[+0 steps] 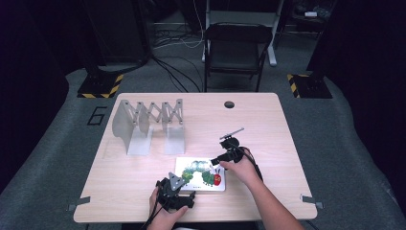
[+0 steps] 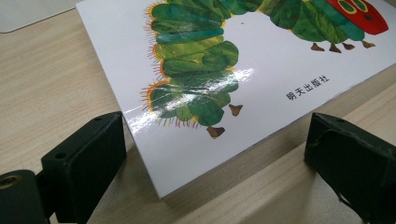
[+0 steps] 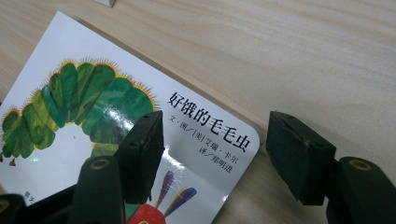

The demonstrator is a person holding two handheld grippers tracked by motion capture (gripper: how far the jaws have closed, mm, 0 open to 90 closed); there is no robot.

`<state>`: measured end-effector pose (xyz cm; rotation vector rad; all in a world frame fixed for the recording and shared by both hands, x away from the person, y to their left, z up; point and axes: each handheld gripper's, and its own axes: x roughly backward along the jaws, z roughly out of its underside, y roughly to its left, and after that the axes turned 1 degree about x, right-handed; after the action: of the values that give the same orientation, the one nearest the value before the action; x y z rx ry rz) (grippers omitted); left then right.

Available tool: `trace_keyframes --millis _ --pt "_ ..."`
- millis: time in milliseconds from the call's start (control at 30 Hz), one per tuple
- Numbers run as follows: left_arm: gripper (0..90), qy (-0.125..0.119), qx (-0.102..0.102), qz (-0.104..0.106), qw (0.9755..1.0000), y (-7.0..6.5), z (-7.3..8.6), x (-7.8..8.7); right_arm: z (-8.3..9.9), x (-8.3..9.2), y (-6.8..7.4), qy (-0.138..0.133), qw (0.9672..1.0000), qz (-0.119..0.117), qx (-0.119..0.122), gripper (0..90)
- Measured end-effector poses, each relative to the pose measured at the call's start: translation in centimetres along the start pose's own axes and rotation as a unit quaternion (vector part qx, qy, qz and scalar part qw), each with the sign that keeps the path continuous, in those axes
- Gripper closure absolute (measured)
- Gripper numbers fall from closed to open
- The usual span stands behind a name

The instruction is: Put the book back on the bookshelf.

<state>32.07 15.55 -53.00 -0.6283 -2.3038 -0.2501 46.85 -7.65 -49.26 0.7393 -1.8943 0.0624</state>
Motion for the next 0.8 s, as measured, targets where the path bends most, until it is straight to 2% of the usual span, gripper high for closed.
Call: trace_keyframes --millis 167,333,633,800 --pt "5.2 0.0 0.0 0.0 1.0 0.0 0.0 0.0 0.14 -0.36 0.08 -0.001 1.0 -0.002 0.0 36.5" --pt "4.9 -0.003 -0.001 -0.002 1.0 -0.04 0.02 -0.07 0.27 -0.31 0.46 -0.001 1.0 0.008 0.004 37.5" --pt "4.1 -0.004 0.003 0.0 1.0 -0.16 0.04 -0.13 0.2 -0.1 0.91 0.002 0.9993 0.028 0.026 39.3" --pt "3.8 -0.002 -0.004 -0.001 1.0 -0.1 0.03 -0.09 0.17 0.3 0.93 0.002 0.9994 0.026 0.024 40.8"
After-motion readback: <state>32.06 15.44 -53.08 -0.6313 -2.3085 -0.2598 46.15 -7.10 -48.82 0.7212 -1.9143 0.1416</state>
